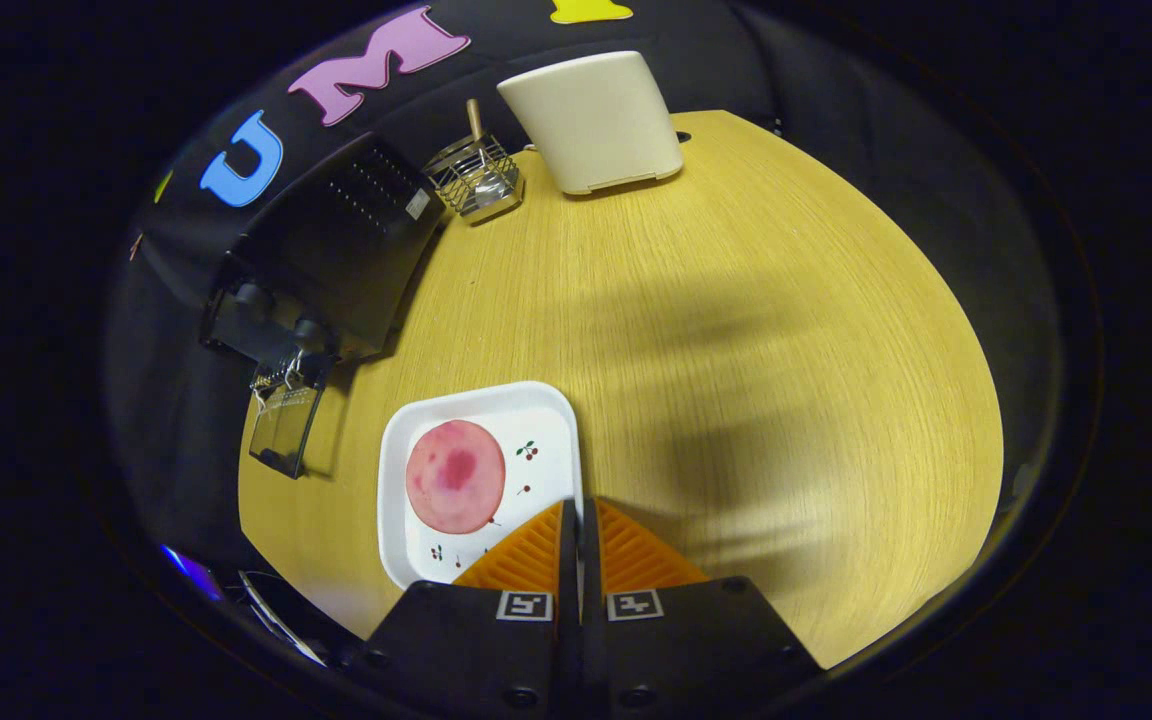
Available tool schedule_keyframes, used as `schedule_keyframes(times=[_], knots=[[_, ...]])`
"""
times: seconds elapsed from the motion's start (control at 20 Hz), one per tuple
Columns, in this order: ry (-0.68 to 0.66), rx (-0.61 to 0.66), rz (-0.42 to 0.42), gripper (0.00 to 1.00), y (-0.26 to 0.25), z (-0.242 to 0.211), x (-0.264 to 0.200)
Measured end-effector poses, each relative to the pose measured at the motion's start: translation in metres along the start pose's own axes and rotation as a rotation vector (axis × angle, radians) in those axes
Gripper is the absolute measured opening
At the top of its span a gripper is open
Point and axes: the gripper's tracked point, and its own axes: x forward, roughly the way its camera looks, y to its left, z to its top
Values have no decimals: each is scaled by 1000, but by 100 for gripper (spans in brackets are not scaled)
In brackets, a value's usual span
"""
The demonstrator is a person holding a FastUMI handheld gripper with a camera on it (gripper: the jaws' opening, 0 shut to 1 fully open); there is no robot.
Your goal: Open the toaster oven, put the food inside, and close the toaster oven door.
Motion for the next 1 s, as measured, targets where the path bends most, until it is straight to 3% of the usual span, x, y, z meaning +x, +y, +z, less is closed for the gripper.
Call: schedule_keyframes(times=[0.55, 1.0], knots=[[47, 270, 142, 5, 18, -1, -17], [-23, 343, 155, 5, 36, 3, -62]])
